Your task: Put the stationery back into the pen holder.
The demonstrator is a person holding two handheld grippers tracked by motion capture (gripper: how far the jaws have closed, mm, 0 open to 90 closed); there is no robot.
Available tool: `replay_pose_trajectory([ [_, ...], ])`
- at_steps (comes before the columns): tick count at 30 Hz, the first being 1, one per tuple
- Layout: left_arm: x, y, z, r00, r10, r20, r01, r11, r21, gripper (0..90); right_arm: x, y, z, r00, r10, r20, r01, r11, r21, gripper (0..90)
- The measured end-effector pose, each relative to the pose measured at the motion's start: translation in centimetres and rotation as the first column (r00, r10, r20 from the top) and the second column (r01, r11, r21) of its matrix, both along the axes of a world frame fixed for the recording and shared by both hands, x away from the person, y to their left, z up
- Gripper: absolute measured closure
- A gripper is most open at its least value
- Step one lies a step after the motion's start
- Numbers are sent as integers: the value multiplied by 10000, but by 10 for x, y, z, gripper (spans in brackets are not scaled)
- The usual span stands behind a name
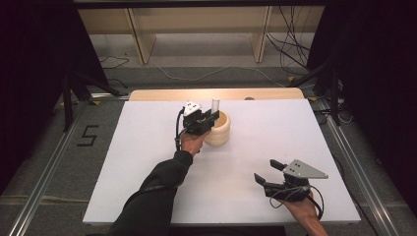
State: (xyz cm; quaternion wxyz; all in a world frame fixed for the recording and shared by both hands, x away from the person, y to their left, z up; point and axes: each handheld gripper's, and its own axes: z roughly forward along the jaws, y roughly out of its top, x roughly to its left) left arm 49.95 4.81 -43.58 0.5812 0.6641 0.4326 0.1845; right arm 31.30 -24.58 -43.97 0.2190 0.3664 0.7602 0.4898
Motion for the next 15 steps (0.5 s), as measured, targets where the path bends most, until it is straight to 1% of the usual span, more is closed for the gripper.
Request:
replay_pose_trajectory([
  [3, 0, 0, -1, 10000, -79, -30, 79, 9999, 76, 694, 0, 0, 0, 10000, -4, -14, 4, 10000, -31, 261],
  [9, 0, 0, -4, 9998, -24, -185, 27, 9999, 163, 694, 0, 0, 0, 10000, 4, -19, -4, 10000, -52, 262],
  [15, 0, -1, -5, 9996, -29, -280, 38, 9994, 336, 694, 0, 0, 0, 10000, 7, -23, -8, 10000, -62, 262],
])
